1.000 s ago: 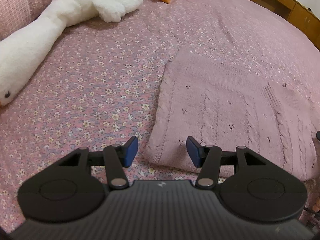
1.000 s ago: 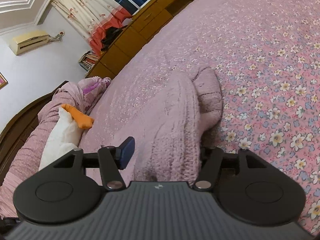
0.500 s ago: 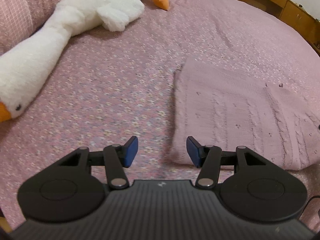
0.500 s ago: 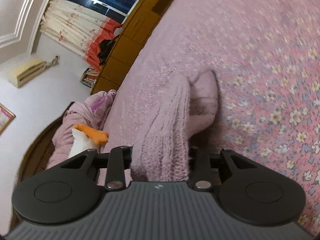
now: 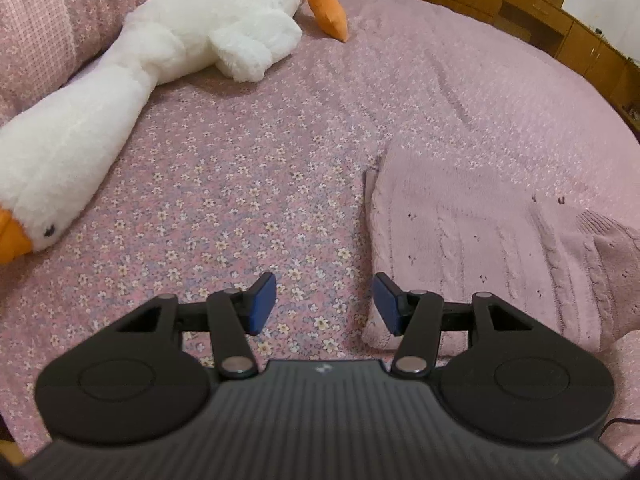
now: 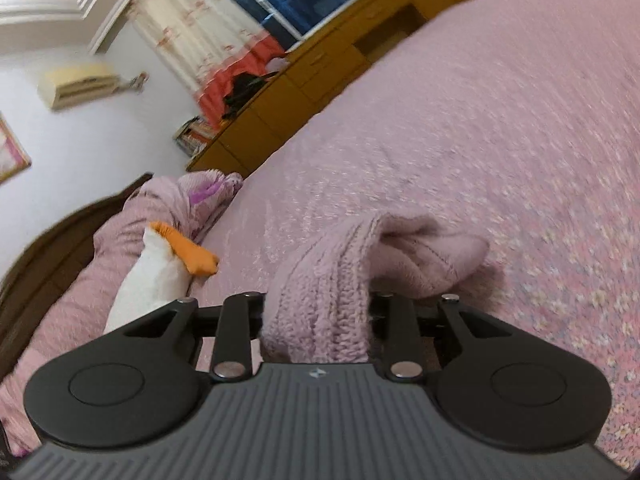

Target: Fold small clothes

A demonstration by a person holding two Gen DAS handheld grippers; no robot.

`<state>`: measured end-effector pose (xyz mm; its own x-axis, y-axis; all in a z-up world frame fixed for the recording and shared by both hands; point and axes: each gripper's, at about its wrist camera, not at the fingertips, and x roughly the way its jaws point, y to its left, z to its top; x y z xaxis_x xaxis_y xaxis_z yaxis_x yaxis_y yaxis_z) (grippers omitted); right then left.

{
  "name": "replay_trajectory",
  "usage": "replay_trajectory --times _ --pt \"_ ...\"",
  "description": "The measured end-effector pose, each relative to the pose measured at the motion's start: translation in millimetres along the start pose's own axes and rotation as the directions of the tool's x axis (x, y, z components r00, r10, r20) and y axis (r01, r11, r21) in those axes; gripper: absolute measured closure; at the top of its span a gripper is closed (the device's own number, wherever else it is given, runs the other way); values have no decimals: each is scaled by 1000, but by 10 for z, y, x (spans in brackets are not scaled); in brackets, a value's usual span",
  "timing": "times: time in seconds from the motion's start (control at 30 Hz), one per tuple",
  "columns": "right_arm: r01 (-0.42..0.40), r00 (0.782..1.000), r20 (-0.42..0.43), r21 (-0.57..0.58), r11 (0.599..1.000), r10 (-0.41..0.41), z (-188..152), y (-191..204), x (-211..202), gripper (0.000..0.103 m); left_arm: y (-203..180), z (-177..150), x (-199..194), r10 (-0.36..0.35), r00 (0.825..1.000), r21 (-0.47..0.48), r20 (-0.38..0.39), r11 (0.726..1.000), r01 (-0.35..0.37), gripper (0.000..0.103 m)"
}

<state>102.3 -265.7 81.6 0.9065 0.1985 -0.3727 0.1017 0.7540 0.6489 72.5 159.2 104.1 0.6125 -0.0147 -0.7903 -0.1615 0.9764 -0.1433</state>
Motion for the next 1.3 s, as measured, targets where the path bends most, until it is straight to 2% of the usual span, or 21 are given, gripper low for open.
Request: replay_trajectory --times 0.13,0.2,0.33,0.43,0.53,0.63,0.77,0.87,0.93,1.03,1.17,1.3 --pt "-22 1000 5 -75 997 22 14 324 -27 71 29 31 -16 -15 1000 -7 9 1000 15 48" --pt "-10 1000 -1 -168 986 10 -20 566 9 71 51 53 -33 -20 1000 -5 19 1000 20 48" --pt "28 999 -19 -370 929 -38 -119 1092 120 71 84 112 -70 -27 999 -4 44 1000 27 48" --pt "4 999 -47 -450 893 -28 -259 1455 218 72 113 150 -89 -33 998 -10 58 999 34 48" --pt "-64 992 -126 -461 885 6 -435 1765 377 72 134 168 -89 -41 997 -13 67 999 42 48" --pt "-90 984 -176 -546 833 -9 -752 2067 565 72 172 161 -58 -44 997 -15 67 999 45 48" --pt "-162 950 -309 -598 785 -39 -1248 2241 853 71 261 134 1 -44 997 -30 55 999 46 48" --pt "-178 927 -371 -572 801 -58 -1505 2164 931 61 321 107 28 -47 998 -42 51 998 49 48" --pt "-208 924 -381 -531 822 -12 -1577 2085 855 48 334 88 37 -55 997 -36 55 998 57 48" --pt "-248 923 -381 -470 847 59 -1550 2025 672 38 292 68 46 -75 995 -20 63 997 76 48" --pt "-284 923 -364 -417 863 128 -1419 1929 367 32 192 52 64 -153 986 -22 61 988 155 48" --pt "-264 939 -319 -417 870 132 -1248 1800 169 28 50 33 112 -245 968 -25 54 969 246 48"
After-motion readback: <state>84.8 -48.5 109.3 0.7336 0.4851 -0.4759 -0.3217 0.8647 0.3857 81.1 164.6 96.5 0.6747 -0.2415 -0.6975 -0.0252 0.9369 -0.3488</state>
